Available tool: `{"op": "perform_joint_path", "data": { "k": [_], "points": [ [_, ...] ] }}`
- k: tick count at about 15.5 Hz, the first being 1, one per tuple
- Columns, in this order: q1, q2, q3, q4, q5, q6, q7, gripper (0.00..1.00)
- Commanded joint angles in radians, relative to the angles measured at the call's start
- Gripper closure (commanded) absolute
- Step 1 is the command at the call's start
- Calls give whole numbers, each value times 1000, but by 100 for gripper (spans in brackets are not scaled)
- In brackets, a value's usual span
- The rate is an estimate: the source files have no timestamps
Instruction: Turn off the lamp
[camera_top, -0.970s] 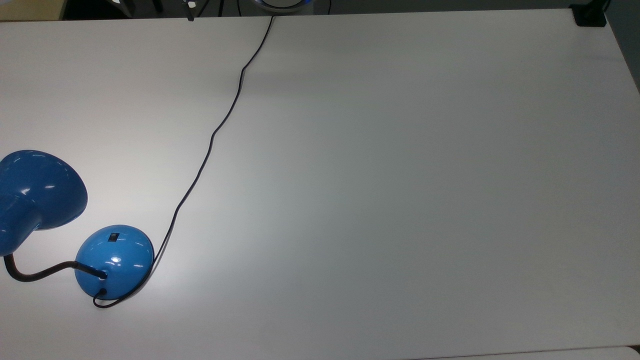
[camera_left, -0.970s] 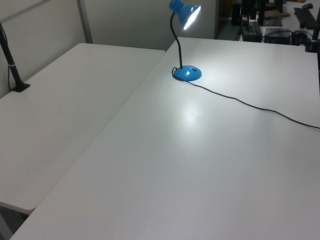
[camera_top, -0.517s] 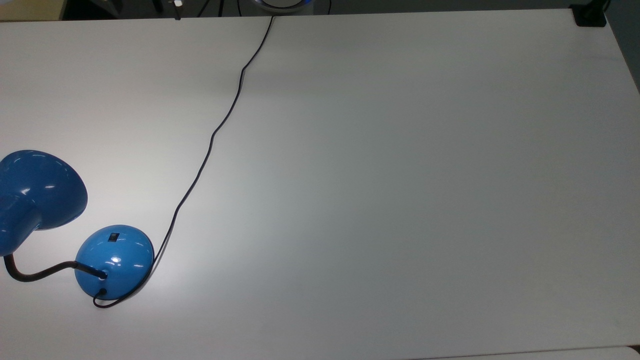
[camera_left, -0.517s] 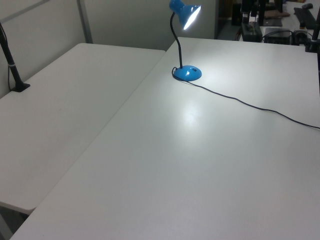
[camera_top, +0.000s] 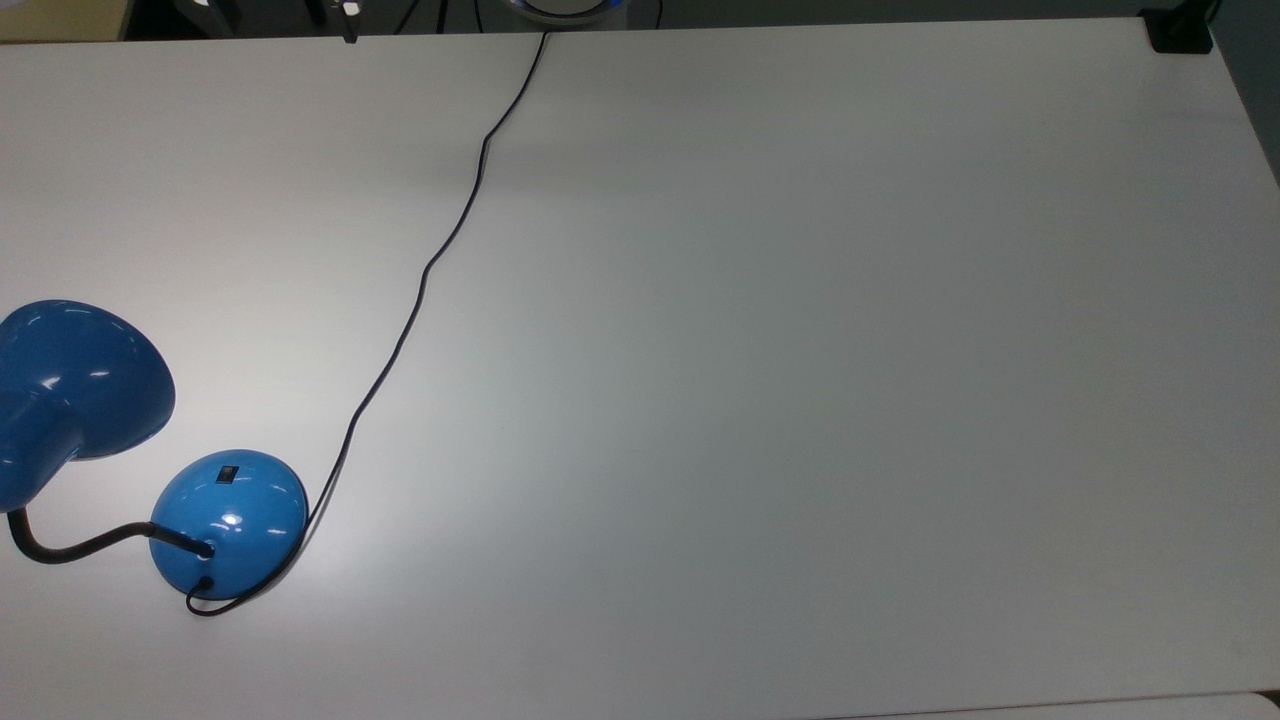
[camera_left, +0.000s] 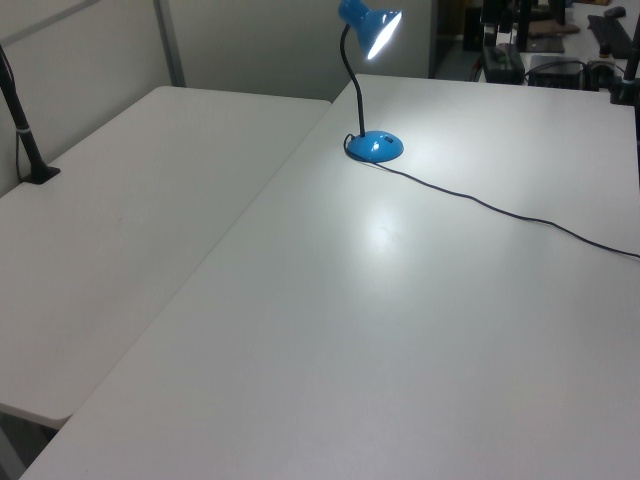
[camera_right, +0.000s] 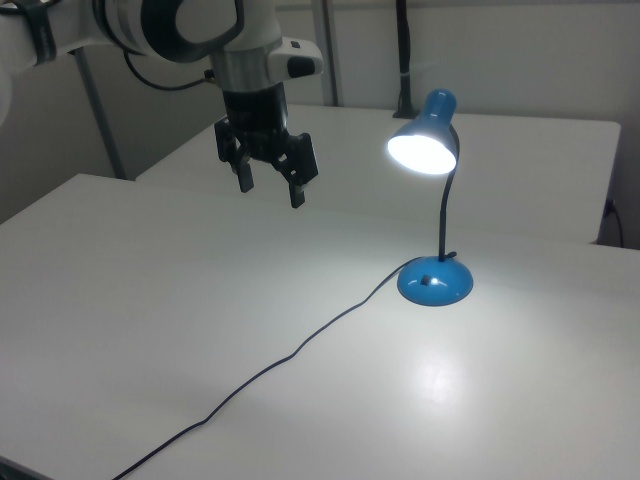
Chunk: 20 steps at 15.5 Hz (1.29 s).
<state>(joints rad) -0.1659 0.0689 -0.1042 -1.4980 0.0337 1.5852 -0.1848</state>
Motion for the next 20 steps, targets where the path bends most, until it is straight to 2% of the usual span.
{"op": "perform_joint_path", "data": {
  "k": [1,3,5,9,12,15,20],
  "points": [
    [-15,5,-6,5,46,18,-123,92],
    [-29,6,-5,5,69,18,-153,100],
    [-29,28,-3,5,71,25,-159,100],
    [-27,81,-2,4,68,157,-195,100],
    [-56,100,-3,-1,68,215,-304,100],
    [-66,146,-5,-7,51,275,-355,100],
    [-70,308,-3,-2,54,580,-354,100]
  ]
}}
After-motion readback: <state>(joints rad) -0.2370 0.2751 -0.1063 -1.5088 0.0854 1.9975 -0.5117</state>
